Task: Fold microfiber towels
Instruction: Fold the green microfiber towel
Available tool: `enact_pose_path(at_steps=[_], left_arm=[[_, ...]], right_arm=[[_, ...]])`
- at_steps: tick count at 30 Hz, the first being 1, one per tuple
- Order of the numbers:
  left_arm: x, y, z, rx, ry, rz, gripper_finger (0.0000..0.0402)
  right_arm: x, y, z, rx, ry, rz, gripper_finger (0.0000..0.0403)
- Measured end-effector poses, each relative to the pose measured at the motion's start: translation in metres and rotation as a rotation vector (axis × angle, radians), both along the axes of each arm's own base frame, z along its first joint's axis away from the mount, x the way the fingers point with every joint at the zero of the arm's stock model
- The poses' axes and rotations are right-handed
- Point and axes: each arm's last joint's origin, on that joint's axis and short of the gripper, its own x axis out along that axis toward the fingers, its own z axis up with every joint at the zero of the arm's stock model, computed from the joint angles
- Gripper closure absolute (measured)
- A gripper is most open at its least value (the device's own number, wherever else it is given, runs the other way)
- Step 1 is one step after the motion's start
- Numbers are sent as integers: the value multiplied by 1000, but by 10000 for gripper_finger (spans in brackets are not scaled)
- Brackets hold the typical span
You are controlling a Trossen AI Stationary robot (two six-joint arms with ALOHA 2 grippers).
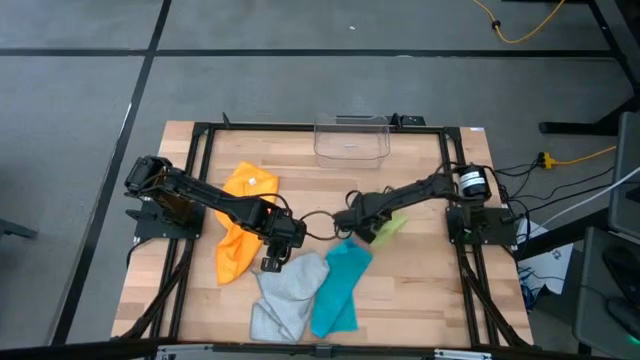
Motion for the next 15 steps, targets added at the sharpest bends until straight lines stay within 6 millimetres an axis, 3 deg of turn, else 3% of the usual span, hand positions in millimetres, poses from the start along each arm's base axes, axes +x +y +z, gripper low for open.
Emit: enact_pose_path(at_steps=[9, 15], left_arm=[[0, 0, 0, 0, 0, 1, 296], [0, 0, 0, 1, 4, 1, 296]], right_arm=[[-11, -46, 4, -114, 118, -87, 256], [-27, -51, 38, -117, 178, -104, 256]])
